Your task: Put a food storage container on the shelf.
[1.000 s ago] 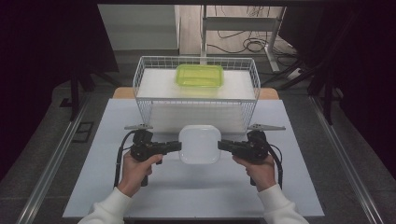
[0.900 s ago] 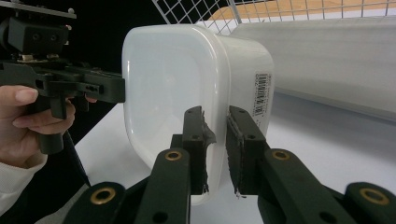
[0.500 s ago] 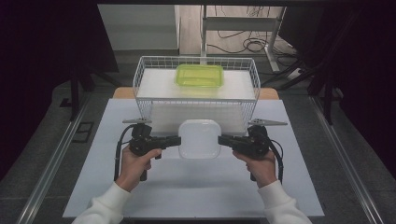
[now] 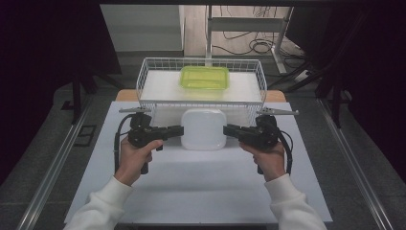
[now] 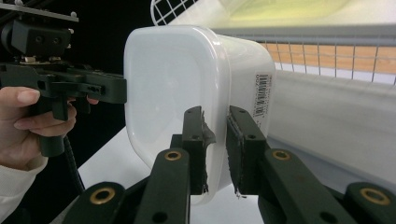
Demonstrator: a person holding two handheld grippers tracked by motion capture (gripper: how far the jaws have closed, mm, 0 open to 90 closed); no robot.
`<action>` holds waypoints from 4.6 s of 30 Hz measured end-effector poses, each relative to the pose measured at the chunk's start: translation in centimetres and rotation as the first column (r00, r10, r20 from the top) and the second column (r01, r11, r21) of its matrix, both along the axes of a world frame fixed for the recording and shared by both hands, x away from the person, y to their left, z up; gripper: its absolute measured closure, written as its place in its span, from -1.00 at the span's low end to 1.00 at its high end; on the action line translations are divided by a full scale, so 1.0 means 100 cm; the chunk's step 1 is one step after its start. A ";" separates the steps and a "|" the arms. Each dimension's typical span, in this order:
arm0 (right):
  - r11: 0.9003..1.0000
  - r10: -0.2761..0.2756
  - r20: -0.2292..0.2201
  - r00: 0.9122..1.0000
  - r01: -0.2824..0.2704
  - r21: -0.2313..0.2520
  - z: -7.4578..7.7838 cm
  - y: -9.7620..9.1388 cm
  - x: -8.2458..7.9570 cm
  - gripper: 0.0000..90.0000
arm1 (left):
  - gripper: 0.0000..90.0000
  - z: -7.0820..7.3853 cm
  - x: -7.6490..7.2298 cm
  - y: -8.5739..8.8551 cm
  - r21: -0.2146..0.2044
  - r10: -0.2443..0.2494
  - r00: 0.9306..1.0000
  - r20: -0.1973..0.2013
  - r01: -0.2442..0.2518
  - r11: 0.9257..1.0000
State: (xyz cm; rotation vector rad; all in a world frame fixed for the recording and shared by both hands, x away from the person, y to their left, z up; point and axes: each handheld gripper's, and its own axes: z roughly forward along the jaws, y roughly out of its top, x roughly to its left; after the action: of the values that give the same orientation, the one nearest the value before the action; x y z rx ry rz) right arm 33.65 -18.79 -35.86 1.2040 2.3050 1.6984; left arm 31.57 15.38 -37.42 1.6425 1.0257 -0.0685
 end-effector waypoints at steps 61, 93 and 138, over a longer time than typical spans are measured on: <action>0.998 -0.021 0.044 0.999 0.018 0.068 0.087 -0.001 0.062 0.70 | 0.79 0.104 0.062 0.002 -0.015 0.002 0.995 0.095 0.000 1.000; 0.998 -0.068 0.011 0.998 0.068 0.007 0.118 0.015 0.119 0.69 | 0.78 0.115 0.120 0.011 -0.054 0.027 0.999 0.035 -0.025 0.998; 0.981 -0.138 -0.360 0.923 0.177 0.078 0.101 0.019 0.189 0.52 | 0.63 0.088 0.189 0.016 -0.186 0.084 0.967 -0.240 -0.131 0.974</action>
State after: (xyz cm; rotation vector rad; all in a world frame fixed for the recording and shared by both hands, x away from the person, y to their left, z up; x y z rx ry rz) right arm 52.55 -16.90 -25.74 1.7990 2.2345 1.6866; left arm 50.49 17.01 -28.57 1.4141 1.2416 -0.2871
